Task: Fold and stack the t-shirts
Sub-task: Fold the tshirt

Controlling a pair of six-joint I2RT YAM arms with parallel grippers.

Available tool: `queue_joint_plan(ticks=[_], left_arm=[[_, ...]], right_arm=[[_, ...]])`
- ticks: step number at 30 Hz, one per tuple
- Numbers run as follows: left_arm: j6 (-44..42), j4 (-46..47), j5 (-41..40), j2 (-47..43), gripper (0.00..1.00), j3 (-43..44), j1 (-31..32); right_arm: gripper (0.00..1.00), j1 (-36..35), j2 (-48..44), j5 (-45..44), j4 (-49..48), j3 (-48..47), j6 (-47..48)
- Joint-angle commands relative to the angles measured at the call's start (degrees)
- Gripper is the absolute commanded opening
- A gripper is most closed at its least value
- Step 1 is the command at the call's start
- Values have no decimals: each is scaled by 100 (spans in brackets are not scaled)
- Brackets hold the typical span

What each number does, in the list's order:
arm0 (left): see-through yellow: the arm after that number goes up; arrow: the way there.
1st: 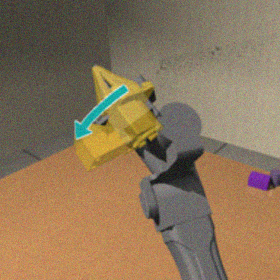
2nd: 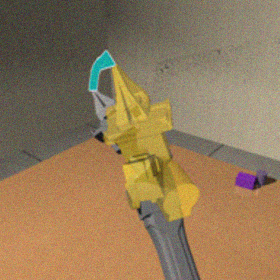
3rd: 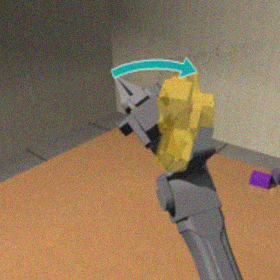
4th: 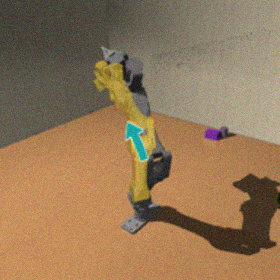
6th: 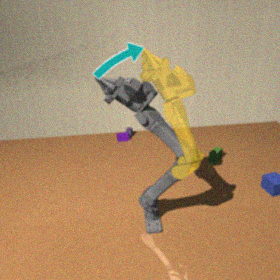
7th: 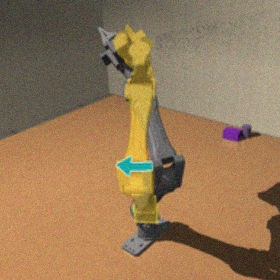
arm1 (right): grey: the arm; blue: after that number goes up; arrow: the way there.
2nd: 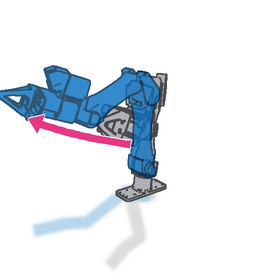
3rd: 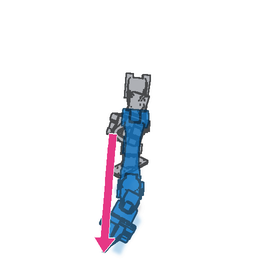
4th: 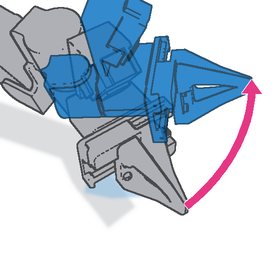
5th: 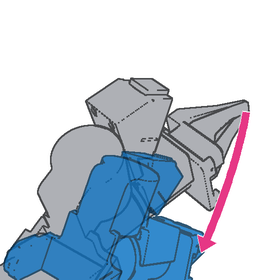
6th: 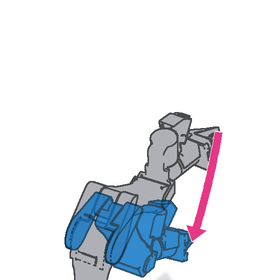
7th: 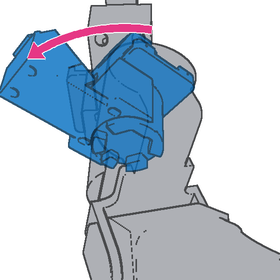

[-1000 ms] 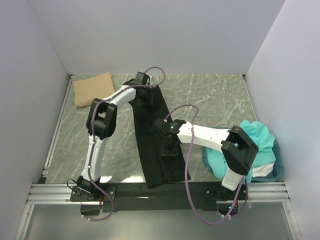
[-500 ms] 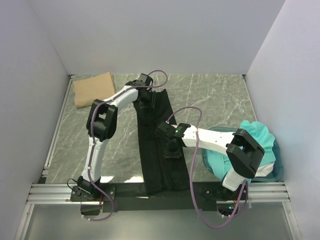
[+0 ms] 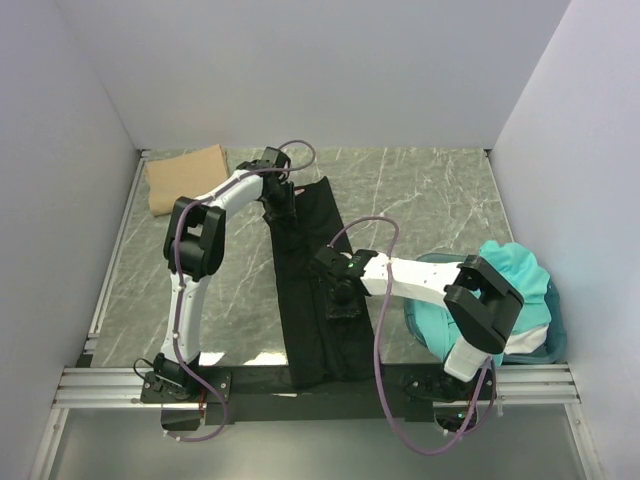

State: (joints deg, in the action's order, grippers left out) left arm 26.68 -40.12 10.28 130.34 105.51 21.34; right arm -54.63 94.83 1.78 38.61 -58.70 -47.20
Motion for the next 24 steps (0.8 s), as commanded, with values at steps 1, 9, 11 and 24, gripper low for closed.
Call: queue_joint_plan(ticks=[1, 9, 11, 24], left_arm=[[48, -13, -18, 237, 36, 136, -86], [22, 65, -53, 808, 36, 732, -289], [13, 92, -105, 974, 36, 943, -315], [-163, 856, 255, 1529, 41, 1735, -500]], right_arm=[[29, -39, 132, 85, -117, -107, 79], [29, -21, 624, 174, -12, -536, 255], [29, -12, 739, 95, 119, -686, 308], [29, 664, 1678, 683, 76, -1802, 756]])
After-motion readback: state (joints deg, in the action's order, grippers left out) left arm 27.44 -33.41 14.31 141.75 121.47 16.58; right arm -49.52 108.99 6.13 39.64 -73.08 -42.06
